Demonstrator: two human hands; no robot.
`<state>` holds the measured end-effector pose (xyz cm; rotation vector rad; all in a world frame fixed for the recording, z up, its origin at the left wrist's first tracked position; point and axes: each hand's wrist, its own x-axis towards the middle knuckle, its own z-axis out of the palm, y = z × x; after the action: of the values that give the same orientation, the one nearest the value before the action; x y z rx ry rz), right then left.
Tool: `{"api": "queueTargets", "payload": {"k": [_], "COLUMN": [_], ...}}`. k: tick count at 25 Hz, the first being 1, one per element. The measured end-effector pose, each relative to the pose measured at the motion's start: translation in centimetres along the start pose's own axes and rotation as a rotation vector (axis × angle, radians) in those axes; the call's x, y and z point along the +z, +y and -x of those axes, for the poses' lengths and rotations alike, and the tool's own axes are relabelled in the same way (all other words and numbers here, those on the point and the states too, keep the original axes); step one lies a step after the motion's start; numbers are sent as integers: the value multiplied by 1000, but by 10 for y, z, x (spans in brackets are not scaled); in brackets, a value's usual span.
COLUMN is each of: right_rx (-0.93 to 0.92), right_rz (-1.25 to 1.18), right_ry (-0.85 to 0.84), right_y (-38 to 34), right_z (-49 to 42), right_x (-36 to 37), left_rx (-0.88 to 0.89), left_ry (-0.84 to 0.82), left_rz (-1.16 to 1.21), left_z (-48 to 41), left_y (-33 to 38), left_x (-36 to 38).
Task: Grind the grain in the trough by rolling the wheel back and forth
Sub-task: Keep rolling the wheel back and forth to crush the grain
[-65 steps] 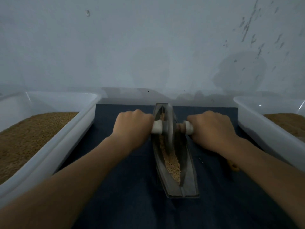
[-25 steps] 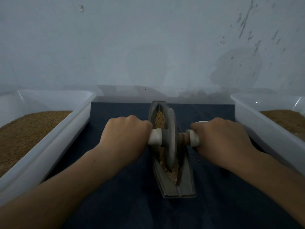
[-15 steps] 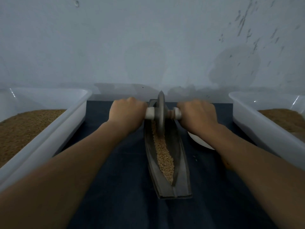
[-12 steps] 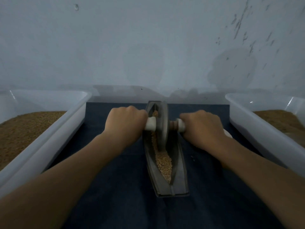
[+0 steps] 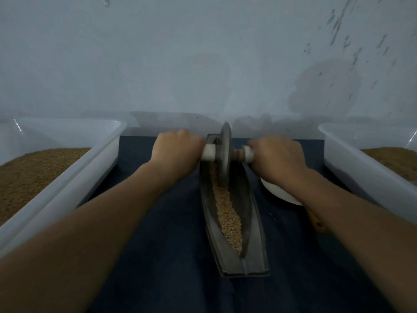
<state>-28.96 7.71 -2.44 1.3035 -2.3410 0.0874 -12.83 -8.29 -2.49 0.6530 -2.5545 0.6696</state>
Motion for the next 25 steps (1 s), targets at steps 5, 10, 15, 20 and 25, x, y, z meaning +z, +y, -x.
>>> {"api": "queueTargets", "payload": {"k": [5,10,15,20,25], "right_rx": [-48,-65,-23,-28,-99], "right_rz": [34,57,-4,46,64], "right_ry": [3,1,-62,-8,48], "right_y": [1,6,2,-4,0], "right_z": [3,77,41,-14,46], "right_x": [-7,-30,-16,-5,-19], "left_rx": [-17,115,53,-65,27], "left_ry": [23,51,8,59,97], "left_rz": [32,-37,7,76,42], "left_z": [10,66,34,-1,50], "left_y": [0,9,7,-2,7], "left_x": [0,-32,-11,11,-11]}}
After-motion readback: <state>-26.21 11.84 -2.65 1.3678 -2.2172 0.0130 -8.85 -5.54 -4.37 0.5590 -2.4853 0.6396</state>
